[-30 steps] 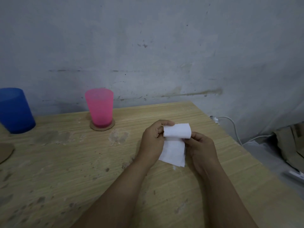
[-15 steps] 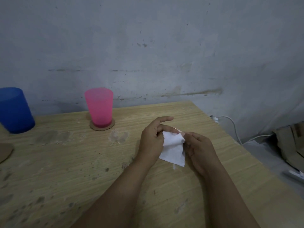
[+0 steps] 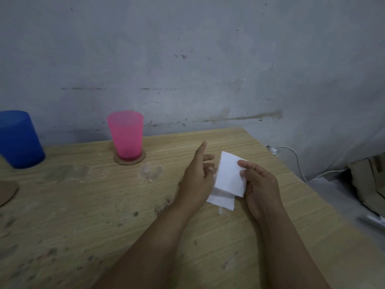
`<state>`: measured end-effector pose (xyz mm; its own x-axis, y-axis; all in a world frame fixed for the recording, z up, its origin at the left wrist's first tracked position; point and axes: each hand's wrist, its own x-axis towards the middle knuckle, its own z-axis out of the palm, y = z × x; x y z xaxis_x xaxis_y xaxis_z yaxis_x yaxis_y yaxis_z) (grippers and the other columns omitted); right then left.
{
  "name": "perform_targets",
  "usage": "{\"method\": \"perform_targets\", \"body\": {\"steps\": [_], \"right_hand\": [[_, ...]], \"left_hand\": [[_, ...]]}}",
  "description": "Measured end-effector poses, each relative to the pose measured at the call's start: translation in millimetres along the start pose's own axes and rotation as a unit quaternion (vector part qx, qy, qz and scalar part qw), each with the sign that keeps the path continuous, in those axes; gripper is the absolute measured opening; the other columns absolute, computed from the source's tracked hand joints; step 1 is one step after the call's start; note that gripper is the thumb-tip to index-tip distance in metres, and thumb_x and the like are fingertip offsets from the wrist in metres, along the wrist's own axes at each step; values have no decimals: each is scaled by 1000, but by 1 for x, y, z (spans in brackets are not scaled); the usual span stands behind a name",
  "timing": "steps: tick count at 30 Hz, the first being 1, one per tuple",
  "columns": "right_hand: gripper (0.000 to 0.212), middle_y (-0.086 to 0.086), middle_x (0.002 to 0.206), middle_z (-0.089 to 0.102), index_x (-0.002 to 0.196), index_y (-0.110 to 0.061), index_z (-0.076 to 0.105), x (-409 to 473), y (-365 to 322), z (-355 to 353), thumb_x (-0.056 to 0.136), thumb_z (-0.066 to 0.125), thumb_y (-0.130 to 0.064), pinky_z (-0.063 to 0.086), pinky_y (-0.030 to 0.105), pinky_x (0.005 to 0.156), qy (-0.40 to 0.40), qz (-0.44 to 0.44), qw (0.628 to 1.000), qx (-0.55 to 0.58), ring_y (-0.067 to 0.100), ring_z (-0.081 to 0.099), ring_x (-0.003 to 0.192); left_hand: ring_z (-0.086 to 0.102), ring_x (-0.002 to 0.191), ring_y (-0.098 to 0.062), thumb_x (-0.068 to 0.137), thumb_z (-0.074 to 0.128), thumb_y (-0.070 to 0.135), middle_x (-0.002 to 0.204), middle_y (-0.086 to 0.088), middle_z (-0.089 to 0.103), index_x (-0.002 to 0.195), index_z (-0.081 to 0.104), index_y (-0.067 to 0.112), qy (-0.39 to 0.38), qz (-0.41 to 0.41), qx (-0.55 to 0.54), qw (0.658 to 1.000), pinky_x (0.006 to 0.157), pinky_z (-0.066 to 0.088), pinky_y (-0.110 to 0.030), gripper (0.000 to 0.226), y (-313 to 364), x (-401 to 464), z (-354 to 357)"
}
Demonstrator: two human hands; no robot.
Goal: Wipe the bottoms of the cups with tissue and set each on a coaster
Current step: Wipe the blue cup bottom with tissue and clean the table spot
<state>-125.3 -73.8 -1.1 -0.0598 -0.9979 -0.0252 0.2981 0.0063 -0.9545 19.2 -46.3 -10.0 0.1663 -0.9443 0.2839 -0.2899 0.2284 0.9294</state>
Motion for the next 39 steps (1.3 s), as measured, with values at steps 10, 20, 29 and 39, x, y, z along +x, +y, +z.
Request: {"method": "perform_targets", "body": {"steps": [10,20,29,39], "right_hand": [[31,0,109,61,89,-26,65,5,3,-6,77,61,2,50,29,72,63,-10,997,-49,14,58,94],[47,-3,124,61,101,-32,69,-6,5,8,77,59,7,51,41,92,-74,-27,991,-110,17,56,112],[55,-2,124,60,102,-33,67,-19,2,25,74,57,13,54,45,87,-115,-31,987,-110,18,59,109],[49,-14,116,62,91,-40,68,-65,13,115,77,59,6,44,24,90,-108,-72,984,-119,-10,56,98]], "left_hand": [[47,110,-16,86,57,47,118,3,59,118,59,19,-110,134,336,926,88,31,-25,42,-13,-4,-1],[17,142,-24,98,32,46,151,-5,33,141,41,21,2,1,444,896,117,12,-35,50,-30,6,-39],[35,132,-15,97,45,26,141,-2,46,132,51,17,50,79,339,936,107,28,-28,37,-14,-13,-55],[45,112,1,92,49,22,125,13,56,124,56,31,80,77,294,949,86,30,-9,33,8,-71,-164]]}}
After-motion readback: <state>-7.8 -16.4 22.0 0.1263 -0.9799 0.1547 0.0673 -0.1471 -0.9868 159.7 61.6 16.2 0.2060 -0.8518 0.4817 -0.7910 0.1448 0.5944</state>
